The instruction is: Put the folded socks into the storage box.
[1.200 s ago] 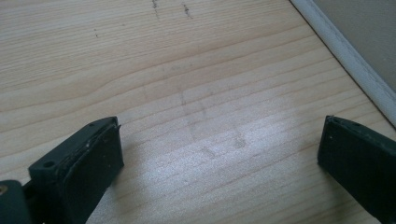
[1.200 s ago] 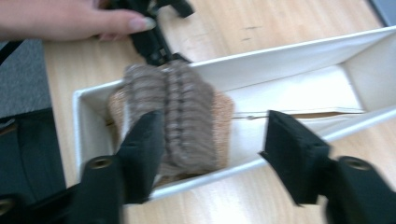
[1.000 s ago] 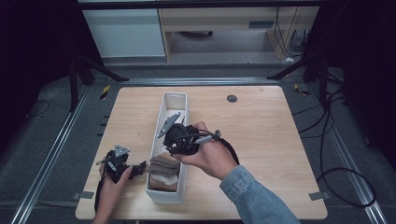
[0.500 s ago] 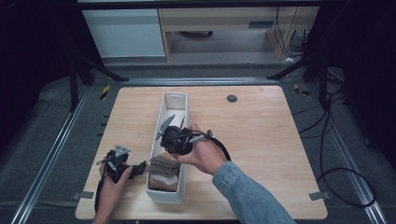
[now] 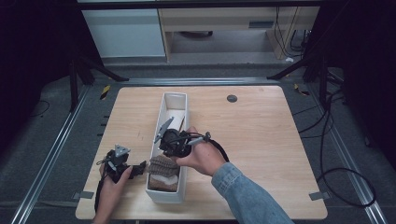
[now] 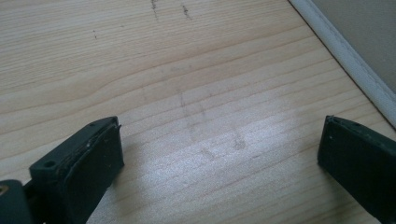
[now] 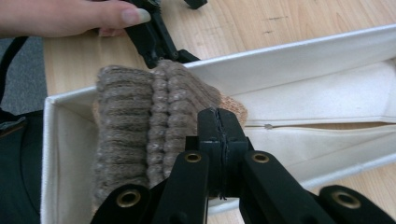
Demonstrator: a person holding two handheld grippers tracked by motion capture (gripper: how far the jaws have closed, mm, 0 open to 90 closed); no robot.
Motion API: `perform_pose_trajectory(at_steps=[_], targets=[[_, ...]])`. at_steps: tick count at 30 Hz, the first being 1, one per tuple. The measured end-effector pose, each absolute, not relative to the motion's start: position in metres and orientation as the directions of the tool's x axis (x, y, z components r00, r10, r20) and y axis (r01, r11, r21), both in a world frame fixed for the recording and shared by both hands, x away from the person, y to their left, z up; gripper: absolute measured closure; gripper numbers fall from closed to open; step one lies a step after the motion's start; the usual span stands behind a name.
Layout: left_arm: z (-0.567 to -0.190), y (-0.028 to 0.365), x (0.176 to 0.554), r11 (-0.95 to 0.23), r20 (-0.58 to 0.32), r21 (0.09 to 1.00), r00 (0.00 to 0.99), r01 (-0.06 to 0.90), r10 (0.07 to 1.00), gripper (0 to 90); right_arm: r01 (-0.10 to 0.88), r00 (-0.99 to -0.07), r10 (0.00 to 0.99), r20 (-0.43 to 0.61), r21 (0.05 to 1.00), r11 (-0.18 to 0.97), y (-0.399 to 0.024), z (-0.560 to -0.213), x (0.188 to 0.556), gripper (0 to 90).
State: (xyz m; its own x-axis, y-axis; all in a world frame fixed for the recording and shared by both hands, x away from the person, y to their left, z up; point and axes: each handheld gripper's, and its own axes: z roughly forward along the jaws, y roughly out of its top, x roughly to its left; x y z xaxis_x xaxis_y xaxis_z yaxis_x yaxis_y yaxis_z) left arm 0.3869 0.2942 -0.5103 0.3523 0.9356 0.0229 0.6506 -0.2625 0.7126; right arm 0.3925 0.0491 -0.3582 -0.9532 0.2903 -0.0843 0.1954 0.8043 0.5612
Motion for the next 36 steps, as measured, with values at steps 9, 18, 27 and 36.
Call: perform_pose_trajectory(at_steps=[9,18,27,36], targets=[[-0.51,0.294,0.388,-0.265,0.022,0.712,0.356,0.65,0.934,0.0,0.186,-0.96,0.269,-0.075,0.545,0.818,0.054,-0.367,0.387,90.0],[-0.51,0.294,0.388,-0.266,0.023,0.712,0.357,0.65,0.934,0.0,0.183,-0.968,0.245,-0.047,0.534,0.826,0.055,-0.377,0.377,90.0],[-0.51,0.294,0.388,-0.269,0.024,0.71,0.36,0.65,0.933,0.0,0.176,-0.976,0.217,-0.021,0.514,0.839,0.056,-0.393,0.364,90.0],[-0.51,0.294,0.389,-0.262,0.021,0.714,0.355,0.649,0.935,0.0,0.164,-0.979,0.204,-0.026,0.498,0.852,0.057,-0.392,0.356,90.0]])
